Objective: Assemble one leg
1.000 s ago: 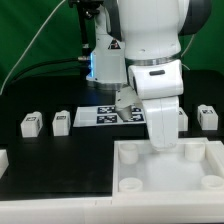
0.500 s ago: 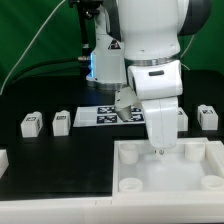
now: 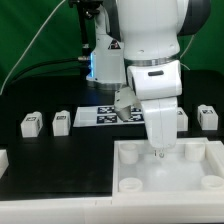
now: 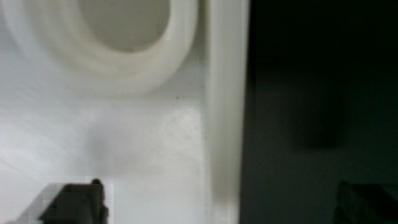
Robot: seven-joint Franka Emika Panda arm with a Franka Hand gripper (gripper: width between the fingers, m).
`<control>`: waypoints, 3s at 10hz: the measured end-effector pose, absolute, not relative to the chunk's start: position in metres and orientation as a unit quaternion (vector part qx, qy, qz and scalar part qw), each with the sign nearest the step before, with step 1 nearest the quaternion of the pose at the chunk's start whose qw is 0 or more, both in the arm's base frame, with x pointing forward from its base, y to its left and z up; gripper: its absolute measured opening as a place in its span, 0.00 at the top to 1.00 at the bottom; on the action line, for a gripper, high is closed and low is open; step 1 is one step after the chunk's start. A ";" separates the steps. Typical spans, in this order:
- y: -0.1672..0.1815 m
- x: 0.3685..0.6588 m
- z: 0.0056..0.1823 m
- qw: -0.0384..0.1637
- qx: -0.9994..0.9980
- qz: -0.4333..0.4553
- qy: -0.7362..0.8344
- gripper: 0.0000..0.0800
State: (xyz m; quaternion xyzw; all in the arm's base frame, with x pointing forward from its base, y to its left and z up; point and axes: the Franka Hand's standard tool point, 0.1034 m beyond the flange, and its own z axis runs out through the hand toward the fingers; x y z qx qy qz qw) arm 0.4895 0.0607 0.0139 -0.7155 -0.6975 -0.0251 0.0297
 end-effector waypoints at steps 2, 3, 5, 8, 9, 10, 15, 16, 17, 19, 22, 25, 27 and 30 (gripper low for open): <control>0.060 0.490 0.014 0.030 -0.716 -0.025 -0.697 0.19; 0.060 0.490 0.016 0.028 -0.722 -0.026 -0.691 0.19; 0.066 0.486 0.048 0.014 -0.775 -0.033 -0.631 0.19; 0.095 0.465 0.077 0.015 -0.877 -0.041 -0.479 0.19; 0.112 0.457 0.078 0.019 -0.913 -0.045 -0.405 0.19; 0.128 0.451 0.077 0.027 -0.946 -0.045 -0.320 0.19; 0.175 0.441 0.072 0.050 -0.994 -0.031 -0.096 0.19; 0.175 0.440 0.072 0.047 -0.994 -0.014 -0.095 0.19; 0.175 0.441 0.072 0.047 -0.994 -0.016 -0.095 0.19; 0.175 0.425 0.070 0.027 -0.991 0.101 -0.078 0.19; 0.184 0.420 0.066 0.015 -0.955 0.292 -0.047 0.19; 0.184 0.419 0.058 0.006 -0.898 0.437 -0.052 0.19; 0.184 0.420 0.058 0.007 -0.900 0.434 -0.052 0.19; 0.185 0.397 0.034 -0.003 -0.901 0.432 -0.035 0.19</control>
Offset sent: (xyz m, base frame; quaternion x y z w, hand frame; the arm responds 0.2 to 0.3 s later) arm -0.0140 -0.0029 0.0430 -0.0233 -0.0163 0.0520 0.9982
